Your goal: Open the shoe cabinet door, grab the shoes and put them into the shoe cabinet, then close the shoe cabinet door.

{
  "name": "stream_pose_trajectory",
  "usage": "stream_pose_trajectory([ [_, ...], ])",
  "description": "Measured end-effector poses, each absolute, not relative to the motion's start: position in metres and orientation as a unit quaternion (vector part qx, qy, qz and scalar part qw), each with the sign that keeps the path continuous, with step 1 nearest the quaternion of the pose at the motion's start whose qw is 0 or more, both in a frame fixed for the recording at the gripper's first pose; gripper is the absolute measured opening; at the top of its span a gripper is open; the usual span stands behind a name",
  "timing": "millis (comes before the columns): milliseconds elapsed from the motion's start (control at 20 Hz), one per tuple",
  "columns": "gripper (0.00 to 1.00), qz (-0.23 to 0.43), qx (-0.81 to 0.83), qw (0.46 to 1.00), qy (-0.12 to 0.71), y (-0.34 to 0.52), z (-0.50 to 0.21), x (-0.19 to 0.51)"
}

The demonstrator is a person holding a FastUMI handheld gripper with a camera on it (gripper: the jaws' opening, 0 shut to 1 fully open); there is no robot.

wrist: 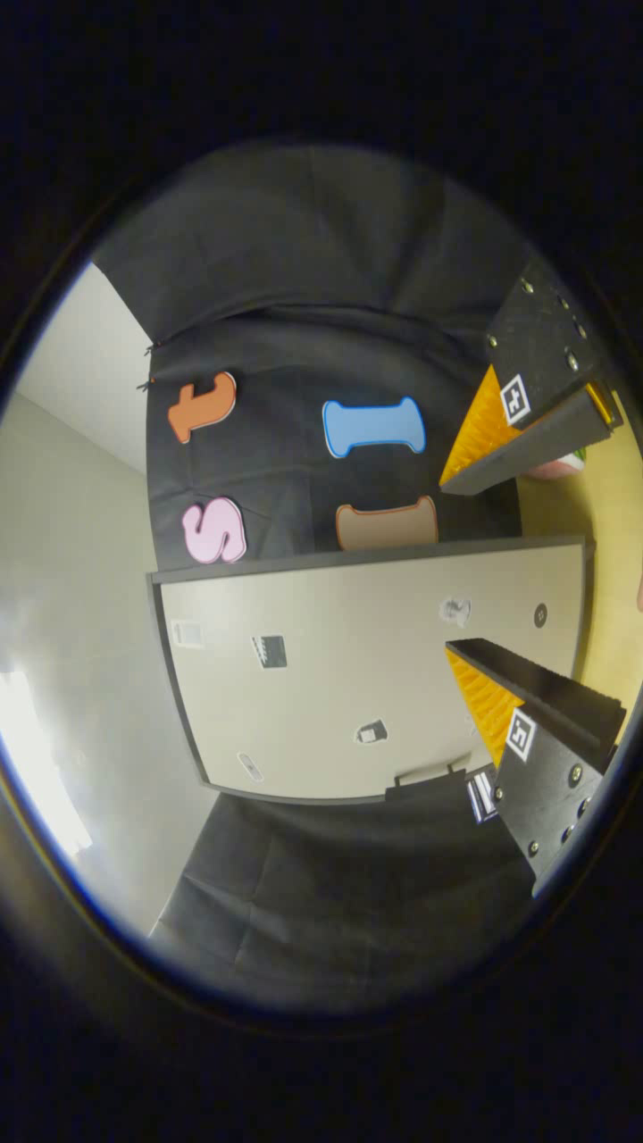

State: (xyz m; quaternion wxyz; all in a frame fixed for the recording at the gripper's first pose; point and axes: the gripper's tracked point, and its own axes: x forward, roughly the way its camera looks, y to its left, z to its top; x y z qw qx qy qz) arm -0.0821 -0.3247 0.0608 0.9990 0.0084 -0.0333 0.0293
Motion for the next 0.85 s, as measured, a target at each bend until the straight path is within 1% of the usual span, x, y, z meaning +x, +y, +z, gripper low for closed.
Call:
stream_pose_trajectory([
  [300,0.99,0.023,0.004,0.998,-0.058,-0.386,0.071,-0.088],
  [600,0.99,0.028,-0.018,0.997,-0.076,-0.434,0.052,-0.07],
  [650,0.99,0.029,-0.018,0.996,-0.081,-0.455,0.064,-0.064],
  [850,0.99,0.037,-0.001,0.995,-0.092,-0.494,0.025,-0.038],
])
